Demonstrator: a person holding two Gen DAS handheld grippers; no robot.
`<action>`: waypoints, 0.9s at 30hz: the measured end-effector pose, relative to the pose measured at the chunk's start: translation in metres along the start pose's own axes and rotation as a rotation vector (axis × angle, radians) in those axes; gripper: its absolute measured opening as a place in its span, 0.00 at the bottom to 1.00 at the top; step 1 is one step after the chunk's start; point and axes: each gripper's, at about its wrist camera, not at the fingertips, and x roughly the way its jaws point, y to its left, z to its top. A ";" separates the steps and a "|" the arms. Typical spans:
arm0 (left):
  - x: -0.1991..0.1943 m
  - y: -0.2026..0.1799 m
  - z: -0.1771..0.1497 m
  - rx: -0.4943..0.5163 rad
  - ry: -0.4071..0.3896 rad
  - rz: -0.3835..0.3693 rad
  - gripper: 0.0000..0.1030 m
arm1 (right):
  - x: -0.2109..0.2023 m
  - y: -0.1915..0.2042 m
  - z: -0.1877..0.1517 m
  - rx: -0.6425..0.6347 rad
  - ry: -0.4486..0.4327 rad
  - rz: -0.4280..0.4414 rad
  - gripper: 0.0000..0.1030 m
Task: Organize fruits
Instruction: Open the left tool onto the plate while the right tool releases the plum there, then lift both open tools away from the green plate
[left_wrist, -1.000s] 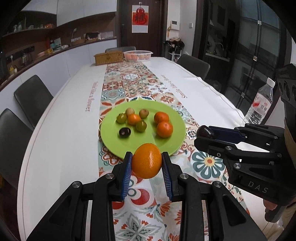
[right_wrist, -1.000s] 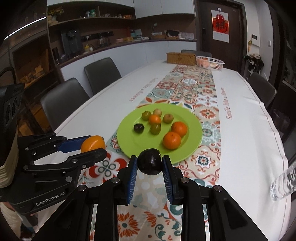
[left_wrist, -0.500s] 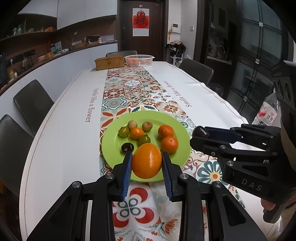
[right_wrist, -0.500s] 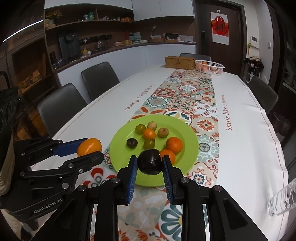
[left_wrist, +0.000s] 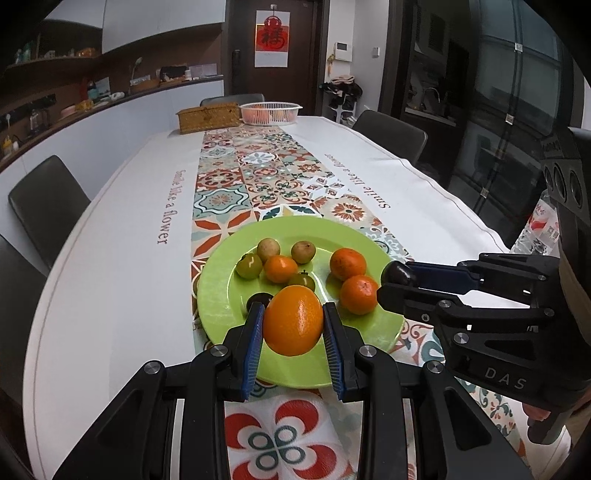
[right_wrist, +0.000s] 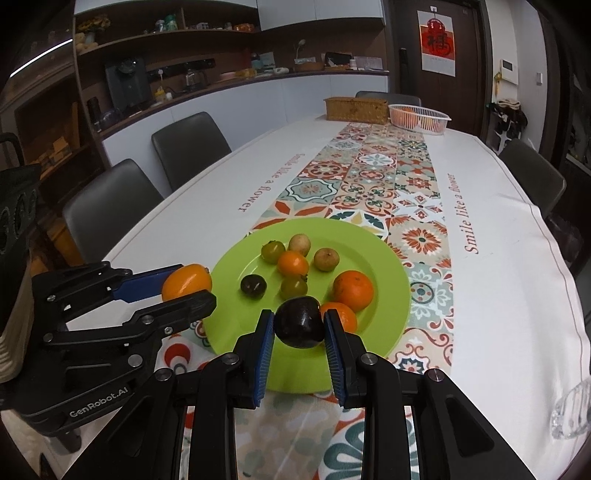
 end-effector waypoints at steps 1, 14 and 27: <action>0.003 0.002 0.000 -0.001 0.003 -0.005 0.30 | 0.002 0.000 0.000 0.002 0.003 0.001 0.28; 0.038 0.016 -0.007 0.027 0.056 -0.034 0.35 | 0.035 0.002 -0.003 -0.002 0.046 0.008 0.28; -0.001 0.005 -0.015 0.010 0.020 0.085 0.39 | 0.008 -0.006 -0.014 0.040 0.014 -0.048 0.41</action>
